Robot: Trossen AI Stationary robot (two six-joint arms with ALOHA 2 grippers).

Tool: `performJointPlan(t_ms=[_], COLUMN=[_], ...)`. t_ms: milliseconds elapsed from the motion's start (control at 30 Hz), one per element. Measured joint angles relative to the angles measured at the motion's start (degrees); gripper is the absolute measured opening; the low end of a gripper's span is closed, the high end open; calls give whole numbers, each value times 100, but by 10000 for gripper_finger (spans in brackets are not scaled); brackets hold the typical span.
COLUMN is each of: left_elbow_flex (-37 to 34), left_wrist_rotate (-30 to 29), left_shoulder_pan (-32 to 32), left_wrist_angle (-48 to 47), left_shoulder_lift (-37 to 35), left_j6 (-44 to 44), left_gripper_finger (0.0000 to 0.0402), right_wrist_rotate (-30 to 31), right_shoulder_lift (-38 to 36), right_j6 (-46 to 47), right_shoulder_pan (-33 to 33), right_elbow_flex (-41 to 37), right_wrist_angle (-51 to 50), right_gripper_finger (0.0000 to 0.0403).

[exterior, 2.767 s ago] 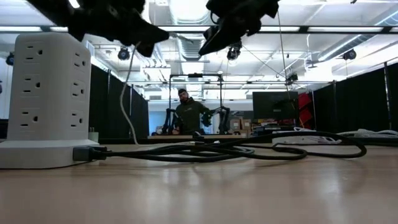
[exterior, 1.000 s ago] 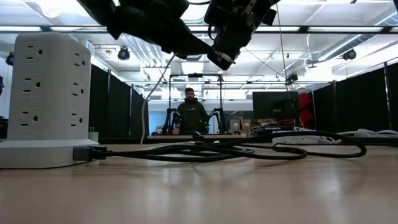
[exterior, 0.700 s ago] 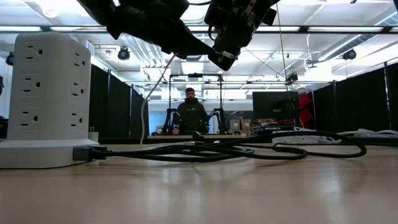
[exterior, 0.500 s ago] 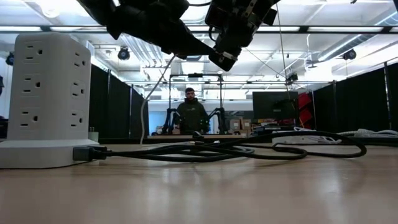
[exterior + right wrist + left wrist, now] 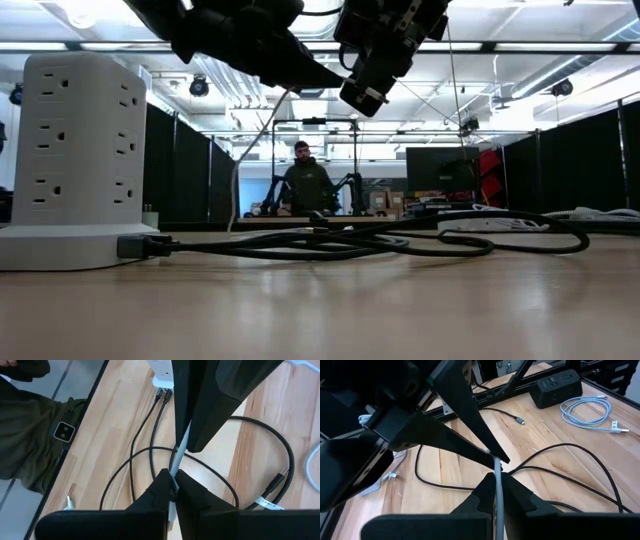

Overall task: Plug in charger cables
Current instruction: Insert the white charger cable into the white charger adapter

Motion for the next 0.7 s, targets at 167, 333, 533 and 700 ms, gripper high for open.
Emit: performJointPlan(t_ms=[167,333,533,700], left_elbow_flex=[21,22,22,32], left_wrist_rotate=[-5,-479,-757,-1298], left_shoulder_pan=[0,0,7,17], left_wrist_angle=[-5,-89,-123,-441], left_shoulder_lift=[-4,-128,-243,-355], left_j6=[-2,0,2,-31], left_gripper_finger=[0,0,0,3], right_wrist_rotate=[92,884,1801,2836], right_shoulder_lift=[0,-9,-11,-9], right_j6=[-302,-740,-904,-999], right_shoulder_pan=[6,69,256,282], right_elbow_flex=[-9,-52,-89,-92], right_wrist_angle=[22,145,667,1019], right_gripper_finger=[1,1,0,0])
